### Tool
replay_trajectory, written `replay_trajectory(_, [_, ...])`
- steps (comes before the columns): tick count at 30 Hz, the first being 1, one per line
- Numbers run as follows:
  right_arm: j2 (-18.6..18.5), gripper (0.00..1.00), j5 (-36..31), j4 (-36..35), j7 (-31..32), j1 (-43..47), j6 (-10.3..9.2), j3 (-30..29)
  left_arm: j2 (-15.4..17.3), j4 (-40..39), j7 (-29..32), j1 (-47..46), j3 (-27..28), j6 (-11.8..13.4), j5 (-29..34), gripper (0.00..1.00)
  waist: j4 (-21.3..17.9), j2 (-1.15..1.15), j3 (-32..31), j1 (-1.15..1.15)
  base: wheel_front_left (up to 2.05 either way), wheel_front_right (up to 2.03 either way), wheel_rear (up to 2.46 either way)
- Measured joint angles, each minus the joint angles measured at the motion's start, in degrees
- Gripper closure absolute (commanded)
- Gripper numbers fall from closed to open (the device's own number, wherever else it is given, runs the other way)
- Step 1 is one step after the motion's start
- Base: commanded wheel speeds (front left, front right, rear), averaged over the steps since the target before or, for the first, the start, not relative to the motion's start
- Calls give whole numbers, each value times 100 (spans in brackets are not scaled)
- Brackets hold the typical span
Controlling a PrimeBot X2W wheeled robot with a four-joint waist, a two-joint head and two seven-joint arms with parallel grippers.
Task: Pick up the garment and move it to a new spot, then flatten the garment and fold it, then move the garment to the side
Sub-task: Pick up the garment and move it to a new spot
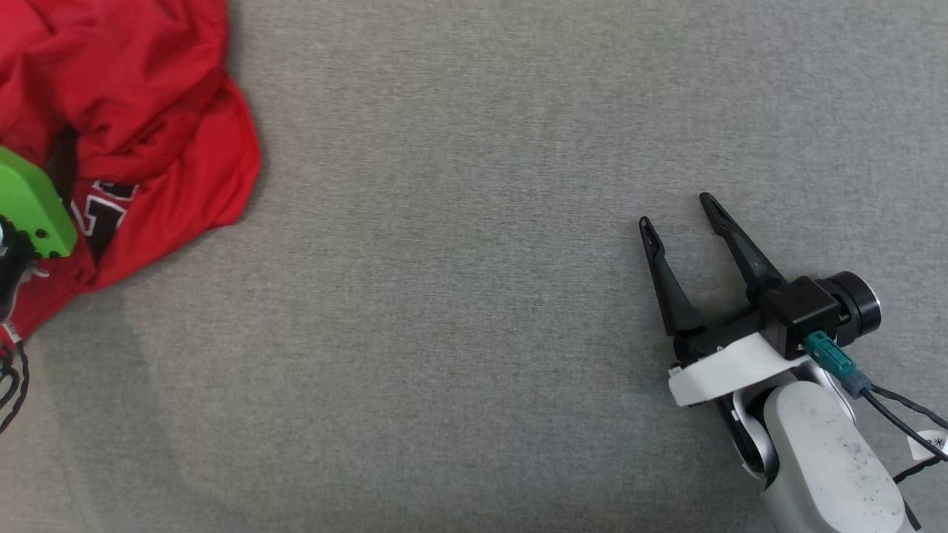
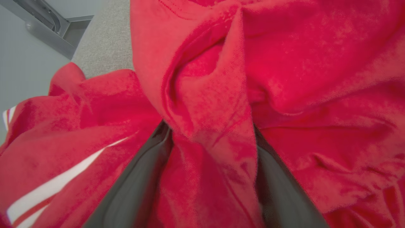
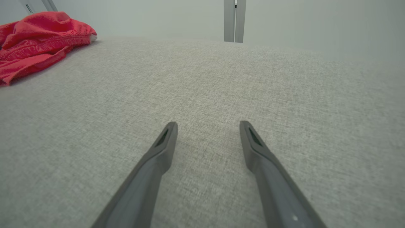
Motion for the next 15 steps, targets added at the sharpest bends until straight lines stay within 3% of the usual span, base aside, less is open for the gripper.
replay_trajectory(1, [-2,0,0,-7,0,0,0,2,13,94,-18,-9,-2,0,-52,0,-54,0,30,0,0,0,0])
replay_trajectory(2, [-5,0,-1,-11,0,0,0,2,12,208,-59,-20,35,-1,-116,34,-93,0,50,0,0,0,0])
replay_trajectory(4, [-16,0,-2,-19,0,-1,0,-11,12,375,-109,-62,41,-5,-188,70,-167,0,85,0,0,0,0])
replay_trajectory(5, [-12,0,-2,-25,0,-2,1,-31,7,410,-176,-76,29,-5,-211,100,-189,0,93,0,0,0,0])
replay_trajectory(10, [52,0,11,4,0,13,0,-131,52,424,-600,-78,49,-7,-515,100,-193,0,-14,0,0,0,0])
replay_trajectory(15, [138,0,73,35,1,119,0,-241,461,38,-1031,-90,81,-5,-745,100,-114,0,-270,0,0,0,0])
